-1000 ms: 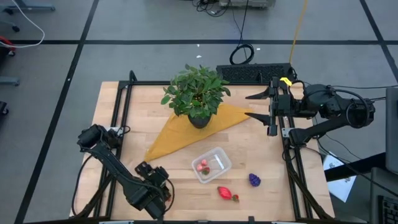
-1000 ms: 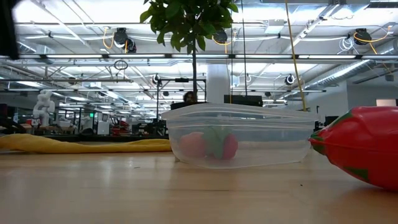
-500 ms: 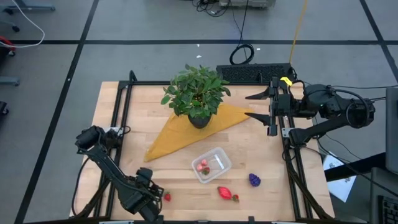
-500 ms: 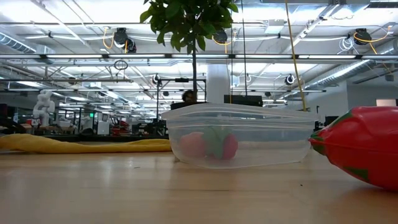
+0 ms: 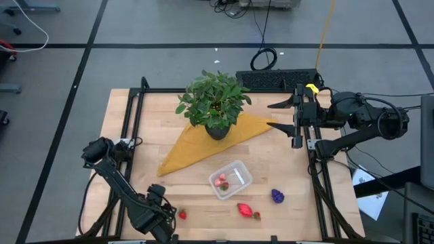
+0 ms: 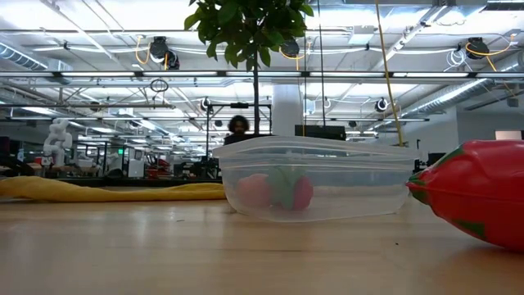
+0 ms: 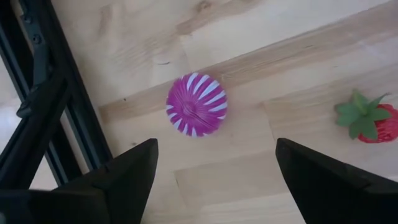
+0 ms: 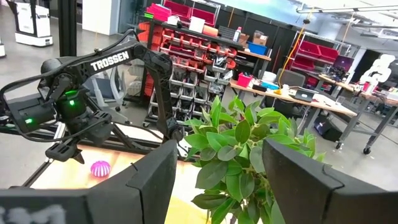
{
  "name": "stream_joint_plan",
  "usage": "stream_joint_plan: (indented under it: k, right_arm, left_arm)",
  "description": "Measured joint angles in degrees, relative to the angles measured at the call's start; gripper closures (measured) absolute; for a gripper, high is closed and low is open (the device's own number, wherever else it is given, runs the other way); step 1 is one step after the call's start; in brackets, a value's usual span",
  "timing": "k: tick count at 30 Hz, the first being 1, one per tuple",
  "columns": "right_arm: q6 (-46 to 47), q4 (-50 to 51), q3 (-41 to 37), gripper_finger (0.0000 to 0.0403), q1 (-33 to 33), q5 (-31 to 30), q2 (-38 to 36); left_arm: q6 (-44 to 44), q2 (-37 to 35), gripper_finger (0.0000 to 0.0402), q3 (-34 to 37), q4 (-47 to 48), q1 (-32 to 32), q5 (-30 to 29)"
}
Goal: Pick and placing Produce into tupperware
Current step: Put the onion into the transparent bin
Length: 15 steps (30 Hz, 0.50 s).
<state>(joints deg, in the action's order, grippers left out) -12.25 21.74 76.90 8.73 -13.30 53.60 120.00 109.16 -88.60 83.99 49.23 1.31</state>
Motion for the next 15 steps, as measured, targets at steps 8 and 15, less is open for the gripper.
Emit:
stream_joint_plan:
  k: [8, 15]
  right_arm:
    - [-0.4, 0.0, 0.0, 0.0174, 0.0, 0.0, 0.0]
    - [-0.4, 0.0, 0.0, 0.0174, 0.0, 0.0, 0.0]
  left_arm:
    - [-6.7, 0.0, 0.0074, 0.0, 0.0, -0.3, -1.0]
    - [-8.0, 0.0, 0.0078, 0.0, -0.8, -0.5, -1.4]
